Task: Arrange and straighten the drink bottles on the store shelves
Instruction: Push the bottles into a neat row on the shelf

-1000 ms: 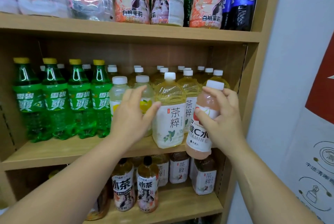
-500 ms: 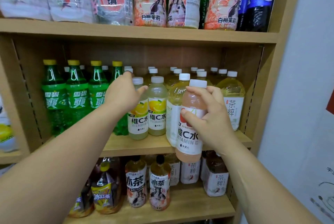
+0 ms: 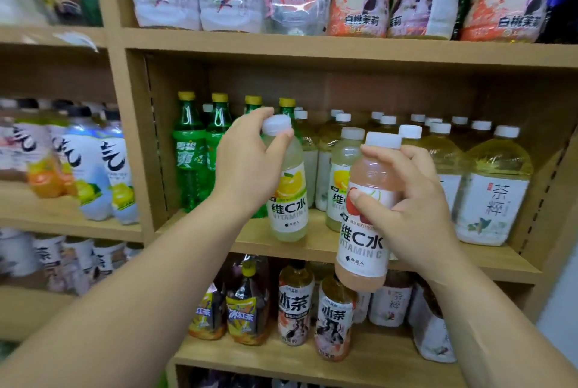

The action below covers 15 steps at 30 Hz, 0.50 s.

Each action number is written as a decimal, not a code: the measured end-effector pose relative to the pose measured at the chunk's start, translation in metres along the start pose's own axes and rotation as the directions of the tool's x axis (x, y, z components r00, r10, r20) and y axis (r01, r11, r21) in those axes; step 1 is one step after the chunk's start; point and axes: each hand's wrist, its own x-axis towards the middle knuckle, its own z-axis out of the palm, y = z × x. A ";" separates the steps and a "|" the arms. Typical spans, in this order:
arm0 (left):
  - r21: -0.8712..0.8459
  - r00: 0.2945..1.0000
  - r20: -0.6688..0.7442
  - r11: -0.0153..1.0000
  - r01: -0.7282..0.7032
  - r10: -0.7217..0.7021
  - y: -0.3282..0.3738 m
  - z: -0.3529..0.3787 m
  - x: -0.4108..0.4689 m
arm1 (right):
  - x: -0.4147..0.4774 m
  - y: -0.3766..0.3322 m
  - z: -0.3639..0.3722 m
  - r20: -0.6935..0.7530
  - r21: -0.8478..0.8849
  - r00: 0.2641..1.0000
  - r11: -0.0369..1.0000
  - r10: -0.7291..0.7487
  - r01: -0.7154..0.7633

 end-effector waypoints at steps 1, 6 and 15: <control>-0.003 1.000 -0.005 1.000 -0.005 0.005 -0.003 -0.011 -0.003 | 0.001 -0.005 0.009 0.009 0.014 1.000 1.000 -0.016 0.016; -0.049 0.999 0.001 0.998 0.039 -0.039 -0.049 -0.072 -0.023 | 0.001 -0.027 0.064 0.061 0.104 0.995 0.992 -0.073 0.067; 0.016 0.983 -0.006 0.983 0.184 -0.184 -0.192 -0.197 -0.060 | -0.011 -0.092 0.216 0.171 0.276 0.982 0.961 -0.080 0.030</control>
